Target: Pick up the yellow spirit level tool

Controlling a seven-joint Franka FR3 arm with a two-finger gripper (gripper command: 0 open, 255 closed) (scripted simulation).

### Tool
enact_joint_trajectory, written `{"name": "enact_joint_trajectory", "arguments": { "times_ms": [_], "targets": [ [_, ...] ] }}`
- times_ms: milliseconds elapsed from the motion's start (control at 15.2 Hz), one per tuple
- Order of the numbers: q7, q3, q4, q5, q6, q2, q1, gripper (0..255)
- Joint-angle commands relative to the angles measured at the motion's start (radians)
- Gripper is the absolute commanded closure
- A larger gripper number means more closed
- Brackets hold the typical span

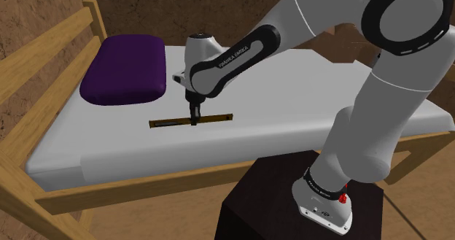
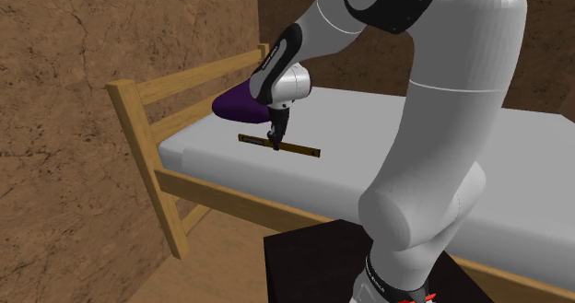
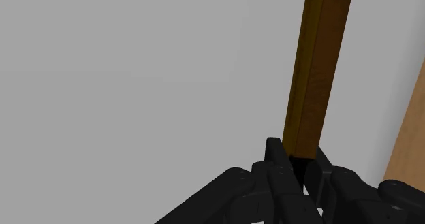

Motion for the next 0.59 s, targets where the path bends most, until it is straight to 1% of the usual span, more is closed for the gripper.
{"name": "enact_joint_trajectory", "arguments": {
  "times_ms": [0, 528],
  "targets": [
    [0.002, 0.0, 0.006, -0.002, -0.025, -0.018, 0.0, 255],
    [0.01, -0.001, 0.047, -0.009, -0.131, -0.083, -0.001, 255]
  ]
}}
